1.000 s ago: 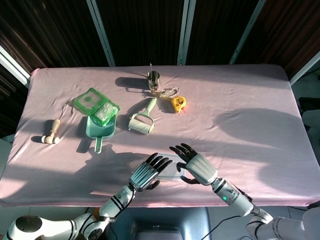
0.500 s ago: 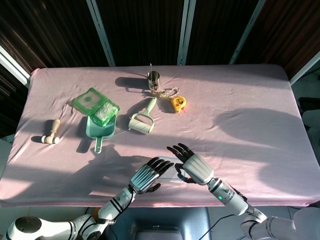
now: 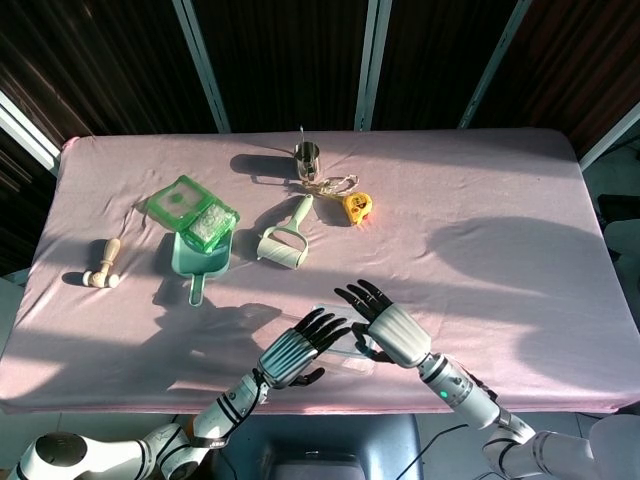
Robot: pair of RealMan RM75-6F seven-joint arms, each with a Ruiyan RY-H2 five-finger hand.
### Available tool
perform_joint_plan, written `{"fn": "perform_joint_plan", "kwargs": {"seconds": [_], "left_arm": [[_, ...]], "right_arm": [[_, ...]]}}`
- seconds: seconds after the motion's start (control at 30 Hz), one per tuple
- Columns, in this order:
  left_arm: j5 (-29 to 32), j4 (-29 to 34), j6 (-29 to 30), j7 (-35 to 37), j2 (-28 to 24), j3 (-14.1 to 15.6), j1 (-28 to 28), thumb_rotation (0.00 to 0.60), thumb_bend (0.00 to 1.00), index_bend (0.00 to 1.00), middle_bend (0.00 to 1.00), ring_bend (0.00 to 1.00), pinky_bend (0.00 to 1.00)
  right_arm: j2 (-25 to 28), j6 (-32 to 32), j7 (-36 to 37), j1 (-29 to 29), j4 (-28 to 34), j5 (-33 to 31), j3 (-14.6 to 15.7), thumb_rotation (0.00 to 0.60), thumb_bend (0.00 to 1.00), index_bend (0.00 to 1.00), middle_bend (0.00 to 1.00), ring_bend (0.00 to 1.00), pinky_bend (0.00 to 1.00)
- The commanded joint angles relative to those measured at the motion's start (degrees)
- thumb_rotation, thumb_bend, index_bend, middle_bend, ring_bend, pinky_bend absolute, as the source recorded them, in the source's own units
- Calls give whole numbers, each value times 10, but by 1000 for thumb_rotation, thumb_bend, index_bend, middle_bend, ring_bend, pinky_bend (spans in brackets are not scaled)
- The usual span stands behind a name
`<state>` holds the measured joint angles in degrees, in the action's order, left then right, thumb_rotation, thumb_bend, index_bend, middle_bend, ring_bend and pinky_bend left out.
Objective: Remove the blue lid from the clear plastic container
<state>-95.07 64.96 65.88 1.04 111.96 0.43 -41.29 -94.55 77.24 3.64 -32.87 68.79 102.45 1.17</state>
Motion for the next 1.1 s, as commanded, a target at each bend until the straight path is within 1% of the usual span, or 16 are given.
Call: {"fn": "perform_joint_plan", "kwargs": {"seconds": [0.03,0.27,0.4,0.53,0.6,0.7,0.87,0.9,0.97,1.03,1.07,1.1], "left_arm": [[-10,-11,14,9,3,1,1,600,328,0,0,0,0],[-24,-6,50,3,-14,-5,7,600,329,0,0,0,0],[-29,12,77,-11,-44,-6,19,600,327,0,0,0,0],[-25,37,93,-22,-82,-5,34,600,327,0,0,0,0],[-21,52,98,-30,-102,-3,43,600,327,0,0,0,0],[-15,68,105,-30,-128,5,59,600,326,0,0,0,0],[-11,77,111,-31,-147,11,74,600,326,0,0,0,0],[-10,79,113,-33,-152,12,78,600,327,0,0,0,0],[-10,81,118,-35,-159,16,86,600,329,0,0,0,0],[-10,81,129,-33,-169,23,99,600,329,0,0,0,0],[-9,81,133,-31,-173,25,105,600,329,0,0,0,0],[-7,80,139,-26,-177,27,112,600,329,0,0,0,0]], "right_arm": [[7,6,-9,-1,8,2,-5,600,527,798,145,0,0],[32,16,-46,-1,30,4,-16,600,526,798,145,0,0],[56,20,-75,3,33,-4,-24,600,527,798,146,0,0],[76,16,-85,10,24,-26,-34,600,527,798,145,0,0],[83,10,-82,13,15,-39,-38,600,527,797,145,0,0],[85,-9,-82,18,-18,-64,-40,600,527,791,145,0,0],[63,-51,-66,19,-79,-96,-38,600,527,766,146,0,0],[54,-65,-62,18,-95,-103,-37,600,527,728,146,0,0],[42,-88,-61,17,-112,-113,-32,600,527,567,143,0,0],[32,-109,-47,16,-115,-120,-27,600,527,302,116,0,0],[29,-113,-42,15,-115,-119,-26,600,525,223,102,0,0],[27,-117,-38,14,-113,-118,-23,600,509,120,80,0,0]]}}
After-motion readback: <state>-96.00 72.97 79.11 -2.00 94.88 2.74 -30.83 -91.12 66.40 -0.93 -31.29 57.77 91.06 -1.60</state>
